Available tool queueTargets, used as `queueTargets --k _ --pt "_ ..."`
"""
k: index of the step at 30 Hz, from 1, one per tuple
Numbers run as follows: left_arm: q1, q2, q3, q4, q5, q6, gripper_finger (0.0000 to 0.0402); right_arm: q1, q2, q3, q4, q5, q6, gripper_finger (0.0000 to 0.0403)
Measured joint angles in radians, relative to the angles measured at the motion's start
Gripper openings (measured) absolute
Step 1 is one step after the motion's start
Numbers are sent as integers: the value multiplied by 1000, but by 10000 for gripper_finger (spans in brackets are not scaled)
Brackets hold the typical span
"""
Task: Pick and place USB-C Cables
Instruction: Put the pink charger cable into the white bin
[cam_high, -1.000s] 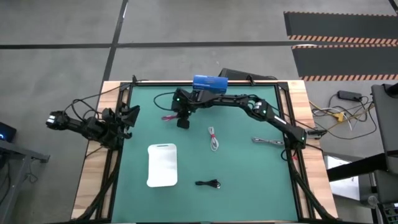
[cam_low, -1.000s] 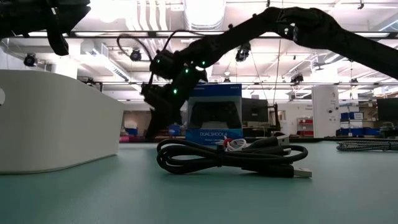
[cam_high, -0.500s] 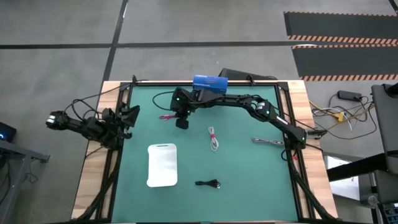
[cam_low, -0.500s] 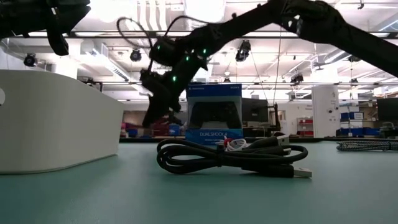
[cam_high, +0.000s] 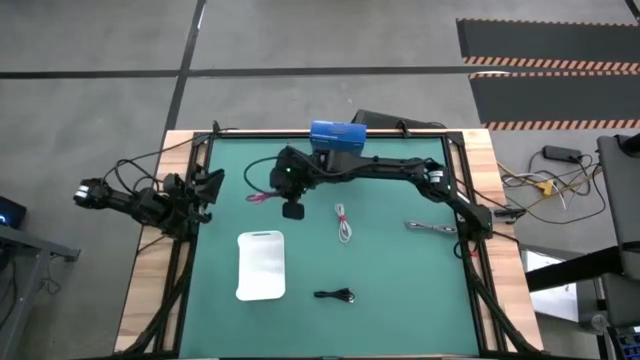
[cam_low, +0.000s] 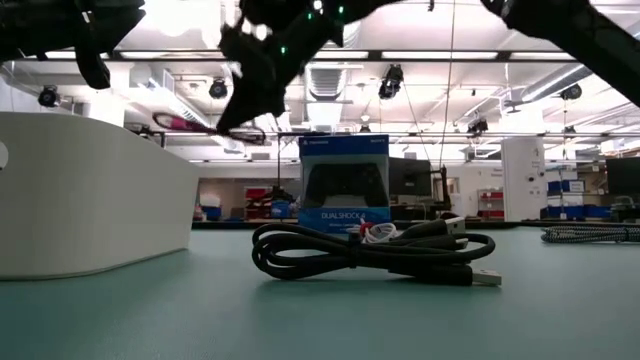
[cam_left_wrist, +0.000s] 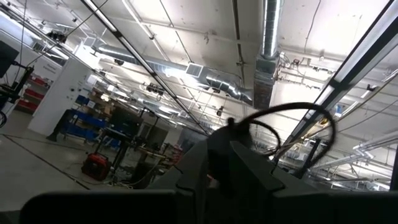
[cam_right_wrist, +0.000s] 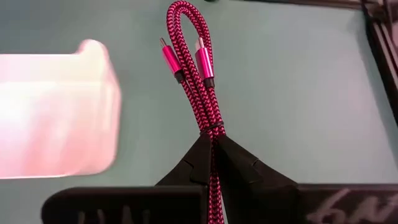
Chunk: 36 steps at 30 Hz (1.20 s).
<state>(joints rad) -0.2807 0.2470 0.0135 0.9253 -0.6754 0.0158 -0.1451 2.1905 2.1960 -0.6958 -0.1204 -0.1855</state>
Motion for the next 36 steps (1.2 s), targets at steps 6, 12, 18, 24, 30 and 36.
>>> queueTargets --k 6,12,18,24,30,36 --pt "0 0 0 1 0 0 52 56 -31 0 -26 1 -24 8" --pt "0 0 0 1 0 0 52 107 -36 0 -63 2 -85 8" --pt "0 0 0 8 -7 0 52 144 -38 0 -77 -1 -181 8" --pt "0 0 0 10 -8 0 52 172 -38 1 -77 -9 -284 8" --pt "0 0 0 10 -8 0 52 190 -33 0 -73 -10 -366 8" --pt "0 0 0 10 -8 0 52 219 -33 -3 -74 -9 -706 8"
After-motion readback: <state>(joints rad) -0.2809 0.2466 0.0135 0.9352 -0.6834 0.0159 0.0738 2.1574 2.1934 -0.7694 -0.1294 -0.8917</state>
